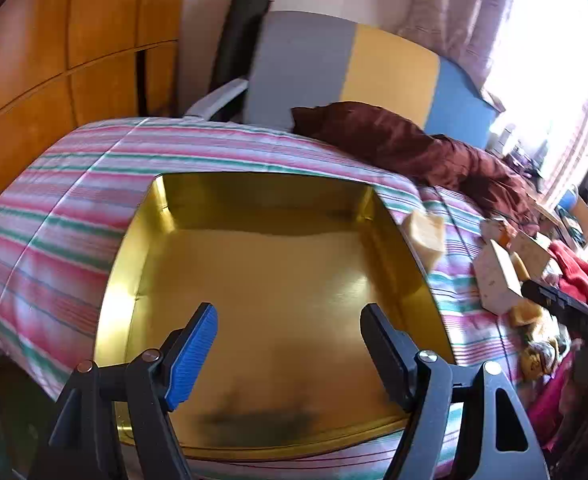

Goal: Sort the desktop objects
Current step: 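Grasp the white barcode box with the right tool while the left tool grasps a yellow sponge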

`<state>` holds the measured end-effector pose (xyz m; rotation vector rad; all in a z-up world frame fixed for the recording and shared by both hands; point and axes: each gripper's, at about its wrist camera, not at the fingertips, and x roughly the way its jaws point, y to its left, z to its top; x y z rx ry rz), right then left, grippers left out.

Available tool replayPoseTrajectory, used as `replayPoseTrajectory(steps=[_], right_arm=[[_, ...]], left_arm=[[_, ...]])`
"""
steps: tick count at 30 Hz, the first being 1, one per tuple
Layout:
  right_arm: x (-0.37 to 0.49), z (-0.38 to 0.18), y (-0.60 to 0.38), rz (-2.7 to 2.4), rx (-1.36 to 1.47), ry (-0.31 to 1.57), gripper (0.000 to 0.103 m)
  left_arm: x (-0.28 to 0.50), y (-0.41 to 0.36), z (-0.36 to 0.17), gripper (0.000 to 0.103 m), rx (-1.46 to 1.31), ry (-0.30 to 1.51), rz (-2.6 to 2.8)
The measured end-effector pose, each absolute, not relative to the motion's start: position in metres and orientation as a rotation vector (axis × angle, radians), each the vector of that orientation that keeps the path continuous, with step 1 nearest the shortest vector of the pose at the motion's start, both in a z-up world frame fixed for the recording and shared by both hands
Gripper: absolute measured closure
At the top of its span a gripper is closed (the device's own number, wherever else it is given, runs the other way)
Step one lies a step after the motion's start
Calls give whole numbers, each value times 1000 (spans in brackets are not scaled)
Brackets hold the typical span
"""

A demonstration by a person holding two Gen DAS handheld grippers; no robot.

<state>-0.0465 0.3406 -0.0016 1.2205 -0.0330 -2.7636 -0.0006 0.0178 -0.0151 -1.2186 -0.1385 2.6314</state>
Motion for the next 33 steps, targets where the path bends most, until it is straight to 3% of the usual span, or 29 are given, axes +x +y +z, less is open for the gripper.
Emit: replayPoseTrajectory(steps=[5, 8, 23, 28, 33], right_arm=[[-71, -2, 386, -2718, 1326, -214, 13], [-91, -8, 402, -2691, 1389, -229, 18], [-152, -55, 417, -2577, 1584, -181, 19], [-155, -64, 409, -2561, 1636, -110, 48], [-154, -63, 404, -2568, 1646, -41, 52]], left_arm=[[-2, 37, -3, 28, -1171, -112, 2580], [-6, 49, 4, 28, -1157, -85, 2559], [-37, 119, 24, 28, -1109, 120, 2427], [-54, 154, 23, 28, -1096, 193, 2343], [-77, 183, 10, 29, -1132, 255, 2283]])
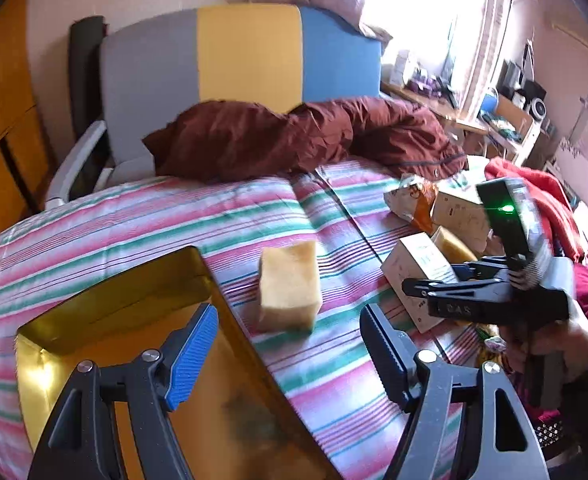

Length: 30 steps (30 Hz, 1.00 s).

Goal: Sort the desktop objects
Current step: 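Grasp the white barcode box with the right tool while the left tool grasps a yellow sponge, then carry the box and sponge over the gold tray with both tools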

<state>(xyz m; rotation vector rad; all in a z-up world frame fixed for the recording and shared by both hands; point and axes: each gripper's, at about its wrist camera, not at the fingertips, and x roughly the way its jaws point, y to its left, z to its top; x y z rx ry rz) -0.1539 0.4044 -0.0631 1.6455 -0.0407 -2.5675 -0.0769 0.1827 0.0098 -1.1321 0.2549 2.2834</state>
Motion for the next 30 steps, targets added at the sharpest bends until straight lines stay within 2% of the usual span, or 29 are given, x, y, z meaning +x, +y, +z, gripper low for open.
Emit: replayPoseTrajectory(steps=[4, 11, 21, 22, 24, 25, 30], right_arm=[[-152, -59, 401, -2573, 1632, -6, 53], [-148, -53, 392, -2565, 1606, 33, 53], [-146, -53, 389, -2567, 1598, 56, 53], [-146, -53, 389, -2568, 1600, 58, 53], [-147, -54, 390, -2561, 1604, 64, 53], [-147, -55, 389, -2559, 1608, 66, 53], [-147, -58, 388, -2557, 1612, 83, 53]], left_arm=[[-100, 200, -11, 29, -1213, 271, 2241], [-123, 235, -34, 29, -1223, 417, 2212], [-154, 250, -70, 30, -1320, 497, 2180], [-154, 251, -73, 32, -1324, 504, 2179], [-156, 253, -82, 45, -1349, 517, 2164], [-157, 253, -86, 47, -1360, 513, 2160], [-154, 247, -78, 49, -1323, 468, 2188]])
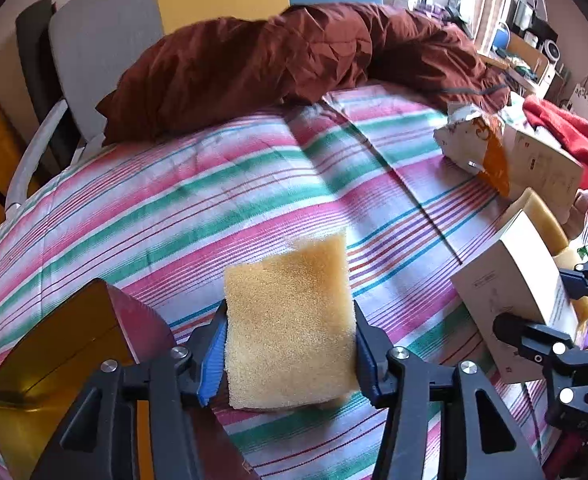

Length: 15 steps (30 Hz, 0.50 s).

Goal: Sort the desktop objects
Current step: 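Carry the box and sponge over the gold tray with both tools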

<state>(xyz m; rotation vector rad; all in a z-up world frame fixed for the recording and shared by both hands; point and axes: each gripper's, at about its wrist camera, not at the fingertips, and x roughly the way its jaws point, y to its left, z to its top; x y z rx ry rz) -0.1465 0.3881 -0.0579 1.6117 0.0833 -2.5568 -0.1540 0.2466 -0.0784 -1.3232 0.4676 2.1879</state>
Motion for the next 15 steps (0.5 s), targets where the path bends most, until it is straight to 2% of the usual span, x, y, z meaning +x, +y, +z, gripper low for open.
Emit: replayPoseTrajectory(steps=[15], right_arm=[[-135, -36, 371, -2576, 1422, 132, 53]], left_arm=[[-85, 186, 19, 49, -1078, 318, 2471]])
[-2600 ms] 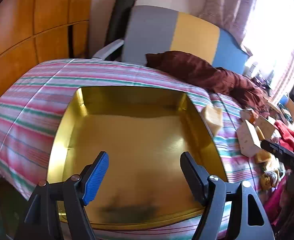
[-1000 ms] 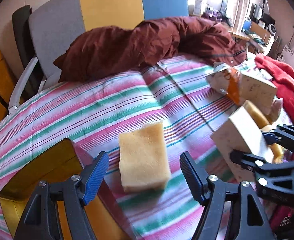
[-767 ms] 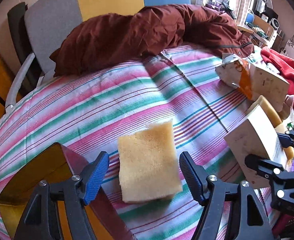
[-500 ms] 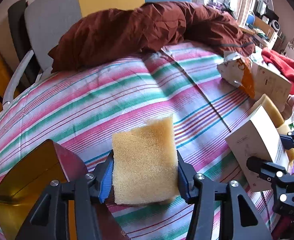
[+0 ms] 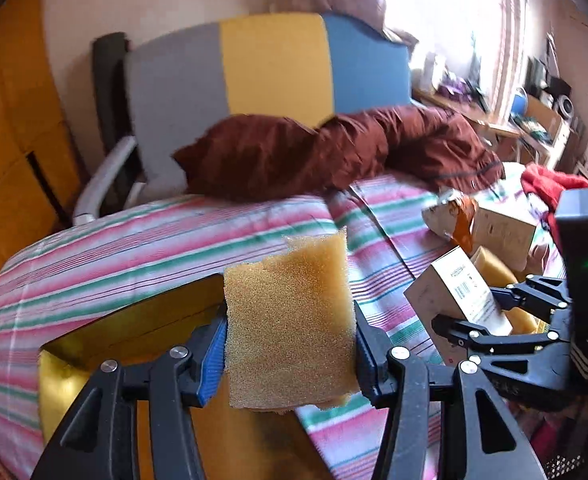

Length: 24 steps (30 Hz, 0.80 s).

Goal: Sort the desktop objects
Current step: 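Carry the box and sponge over the gold tray with both tools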

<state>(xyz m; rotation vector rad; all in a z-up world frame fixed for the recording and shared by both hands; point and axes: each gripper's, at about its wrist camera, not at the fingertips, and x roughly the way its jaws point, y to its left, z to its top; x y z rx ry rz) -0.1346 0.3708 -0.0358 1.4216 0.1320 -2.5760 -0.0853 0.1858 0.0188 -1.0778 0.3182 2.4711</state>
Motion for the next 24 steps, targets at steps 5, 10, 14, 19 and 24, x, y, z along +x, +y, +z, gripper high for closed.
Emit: replayPoseTrajectory(steps=[5, 10, 14, 19, 24], right_arm=[[-127, -29, 361, -2577, 1344, 159, 53], [-117, -25, 348, -2562, 1305, 197, 53], [-109, -12, 334, -2570, 1272, 215, 53], [-100, 10, 302, -2525, 1201, 205, 53], [-99, 20, 255, -2426, 1176, 196, 53]], left_arm=[[-66, 138, 32, 49, -1079, 236, 2570], [-60, 81, 20, 49, -1149, 172, 2645], [-60, 39, 2, 49, -1234, 97, 2684], [-62, -12, -16, 49, -1309, -20, 2721], [-75, -38, -28, 49, -1351, -97, 2708]])
